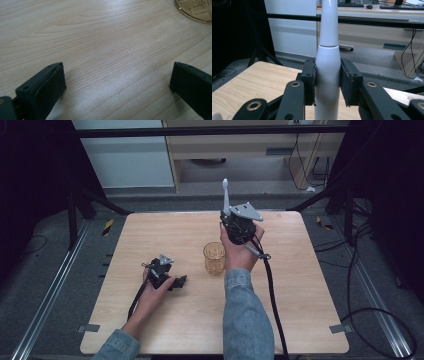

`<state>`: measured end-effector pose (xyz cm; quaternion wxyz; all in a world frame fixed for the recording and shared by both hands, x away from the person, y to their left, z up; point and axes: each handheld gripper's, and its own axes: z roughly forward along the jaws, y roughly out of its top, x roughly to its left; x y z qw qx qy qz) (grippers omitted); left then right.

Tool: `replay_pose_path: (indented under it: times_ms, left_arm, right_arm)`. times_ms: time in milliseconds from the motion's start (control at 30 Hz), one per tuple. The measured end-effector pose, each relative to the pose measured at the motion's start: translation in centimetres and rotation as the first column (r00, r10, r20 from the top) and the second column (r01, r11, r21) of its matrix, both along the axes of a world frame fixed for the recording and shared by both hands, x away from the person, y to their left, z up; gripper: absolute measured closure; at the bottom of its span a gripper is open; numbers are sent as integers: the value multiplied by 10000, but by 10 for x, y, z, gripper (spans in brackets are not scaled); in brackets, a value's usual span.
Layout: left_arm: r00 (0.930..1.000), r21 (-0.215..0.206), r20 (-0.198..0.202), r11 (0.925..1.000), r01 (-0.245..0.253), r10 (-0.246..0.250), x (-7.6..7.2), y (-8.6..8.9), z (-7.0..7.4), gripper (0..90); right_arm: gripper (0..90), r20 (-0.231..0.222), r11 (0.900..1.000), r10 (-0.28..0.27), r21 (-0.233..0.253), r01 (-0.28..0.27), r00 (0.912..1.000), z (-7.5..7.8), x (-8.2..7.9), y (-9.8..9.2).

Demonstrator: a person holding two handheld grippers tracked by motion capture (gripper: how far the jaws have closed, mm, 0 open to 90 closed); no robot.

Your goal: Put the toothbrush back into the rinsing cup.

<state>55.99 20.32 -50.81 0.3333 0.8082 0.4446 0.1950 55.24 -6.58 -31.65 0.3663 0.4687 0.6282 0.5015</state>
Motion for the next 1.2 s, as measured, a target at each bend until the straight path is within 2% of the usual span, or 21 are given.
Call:
replay_pose_path:
  times_ms: [433, 767, 967, 1200]
  left_arm:
    - [10000, 3, -5, 10000, 13, -13, 0, 0, 0, 0]
    - [10000, -4, 0, 10000, 33, -33, 1, 0, 0, 0]
    - [10000, 14, 1, 10000, 64, -64, 1, 0, 0, 0]
    - [9999, 36, -7, 9999, 106, -106, 1, 1, 0, 0]
  right_arm:
    - [672, -31, 9997, 240, 13, -240, 9997, -11, 6, 12]
    - [672, -201, 9993, 325, 188, -322, 9993, -26, 12, 18]
    - [672, -425, 9987, 473, 196, -465, 9980, -36, 16, 27]
    - [672, -796, 9982, 600, 71, -597, 9950, -54, 20, 35]
